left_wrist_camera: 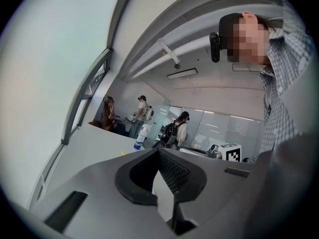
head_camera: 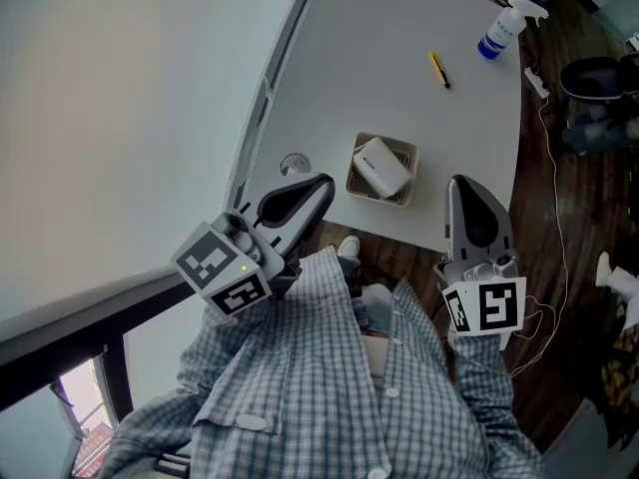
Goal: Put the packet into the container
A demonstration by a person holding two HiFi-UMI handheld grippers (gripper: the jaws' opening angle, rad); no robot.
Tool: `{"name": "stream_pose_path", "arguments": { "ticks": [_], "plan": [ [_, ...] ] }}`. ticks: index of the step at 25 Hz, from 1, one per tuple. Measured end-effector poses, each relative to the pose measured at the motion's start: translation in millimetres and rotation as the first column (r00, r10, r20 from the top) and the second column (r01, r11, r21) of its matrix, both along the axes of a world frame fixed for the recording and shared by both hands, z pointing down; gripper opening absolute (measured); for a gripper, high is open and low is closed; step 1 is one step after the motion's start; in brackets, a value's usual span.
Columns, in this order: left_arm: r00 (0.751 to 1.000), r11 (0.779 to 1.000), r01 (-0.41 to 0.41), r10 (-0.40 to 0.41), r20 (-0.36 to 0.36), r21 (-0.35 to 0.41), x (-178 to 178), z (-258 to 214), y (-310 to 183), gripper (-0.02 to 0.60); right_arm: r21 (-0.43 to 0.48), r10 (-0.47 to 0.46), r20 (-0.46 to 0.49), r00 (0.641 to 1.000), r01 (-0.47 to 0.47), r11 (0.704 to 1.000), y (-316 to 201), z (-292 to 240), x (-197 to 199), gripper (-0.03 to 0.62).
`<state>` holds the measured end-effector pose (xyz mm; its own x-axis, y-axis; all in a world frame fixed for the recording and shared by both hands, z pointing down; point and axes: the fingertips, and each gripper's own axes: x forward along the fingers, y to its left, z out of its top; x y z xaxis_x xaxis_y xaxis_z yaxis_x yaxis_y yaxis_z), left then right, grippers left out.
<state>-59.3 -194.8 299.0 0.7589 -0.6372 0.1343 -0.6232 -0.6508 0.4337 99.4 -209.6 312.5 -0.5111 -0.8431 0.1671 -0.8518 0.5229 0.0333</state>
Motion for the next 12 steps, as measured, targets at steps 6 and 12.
{"name": "stream_pose_path", "arguments": {
  "ticks": [6,12],
  "plan": [
    [1.000,1.000,-0.011,0.011,-0.002,0.018,2.3,-6.2,-1.3,0.008,0.011,0.047,0.020,0.999,-0.047,0.999,5.5,-5.6,21.1,0.012],
    [1.000,0.999,-0.025,0.025,-0.002,0.028,7.2,-7.8,-3.3,0.008,0.014,0.072,0.019,0.997,-0.072,0.997,6.2,-5.1,29.3,0.012]
  ]
}}
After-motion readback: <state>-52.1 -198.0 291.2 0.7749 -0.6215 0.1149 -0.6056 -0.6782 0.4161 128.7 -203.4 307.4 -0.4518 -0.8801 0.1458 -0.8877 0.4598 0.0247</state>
